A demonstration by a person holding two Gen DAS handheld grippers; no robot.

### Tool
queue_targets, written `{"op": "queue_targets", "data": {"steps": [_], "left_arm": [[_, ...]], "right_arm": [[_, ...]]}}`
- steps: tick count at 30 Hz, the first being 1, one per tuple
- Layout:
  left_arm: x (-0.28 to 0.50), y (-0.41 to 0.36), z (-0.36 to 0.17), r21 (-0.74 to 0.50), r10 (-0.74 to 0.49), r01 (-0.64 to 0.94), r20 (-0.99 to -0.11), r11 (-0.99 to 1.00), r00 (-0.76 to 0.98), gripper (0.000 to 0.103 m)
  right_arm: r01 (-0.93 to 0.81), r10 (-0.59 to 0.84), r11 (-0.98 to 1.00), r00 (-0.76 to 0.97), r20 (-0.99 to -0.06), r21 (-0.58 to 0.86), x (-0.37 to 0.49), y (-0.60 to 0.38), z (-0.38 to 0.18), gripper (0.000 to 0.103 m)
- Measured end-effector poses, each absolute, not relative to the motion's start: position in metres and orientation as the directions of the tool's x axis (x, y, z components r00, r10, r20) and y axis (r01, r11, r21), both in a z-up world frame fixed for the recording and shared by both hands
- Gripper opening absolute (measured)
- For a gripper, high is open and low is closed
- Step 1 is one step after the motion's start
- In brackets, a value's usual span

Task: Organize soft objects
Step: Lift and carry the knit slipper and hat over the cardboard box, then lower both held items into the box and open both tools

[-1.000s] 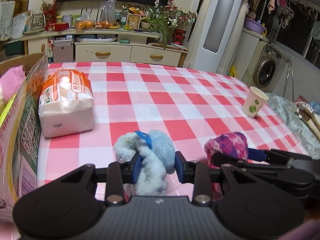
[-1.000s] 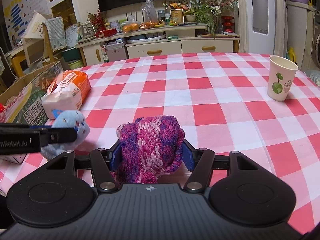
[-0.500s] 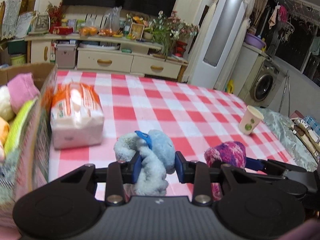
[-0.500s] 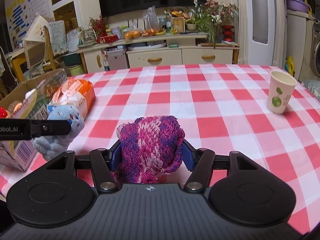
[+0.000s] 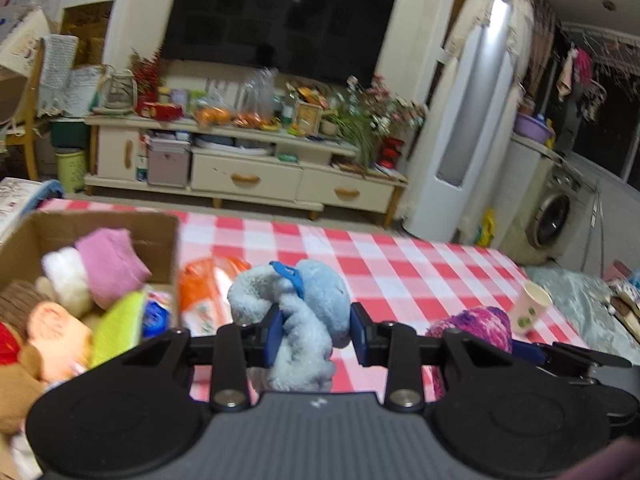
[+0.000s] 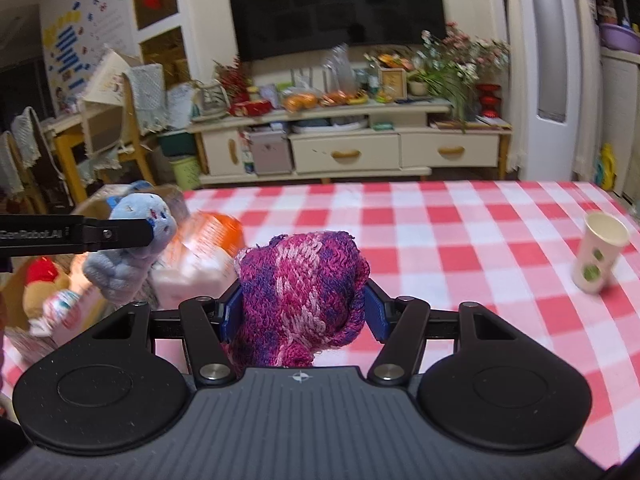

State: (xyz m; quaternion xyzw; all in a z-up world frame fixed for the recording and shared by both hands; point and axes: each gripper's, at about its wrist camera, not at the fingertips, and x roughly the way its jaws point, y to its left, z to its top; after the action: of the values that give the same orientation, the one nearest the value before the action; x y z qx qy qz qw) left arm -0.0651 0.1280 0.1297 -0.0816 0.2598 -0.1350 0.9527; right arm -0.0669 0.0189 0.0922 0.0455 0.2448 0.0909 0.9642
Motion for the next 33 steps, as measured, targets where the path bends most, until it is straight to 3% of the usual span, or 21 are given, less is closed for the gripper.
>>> {"op": "queue_targets", "data": {"steps": [14,33], "left_arm": [[-0.049,0.197,0.149,-0.211,-0.142,0.057,-0.416,0.976,0.898,0.033],[-0.002,0.274,0.137,-0.285,-0.046,-0.099,-0.462,0.953,0.886,0.033]], "right_arm": [[-0.332,0.360,0.933,0.842,-0.402,0.141,-0.037,0.099,0.129,0.075],[-0.523,0.510,0.847,0.751,-0.420,0.095,0.015,0.188,0.131,0.075]]}}
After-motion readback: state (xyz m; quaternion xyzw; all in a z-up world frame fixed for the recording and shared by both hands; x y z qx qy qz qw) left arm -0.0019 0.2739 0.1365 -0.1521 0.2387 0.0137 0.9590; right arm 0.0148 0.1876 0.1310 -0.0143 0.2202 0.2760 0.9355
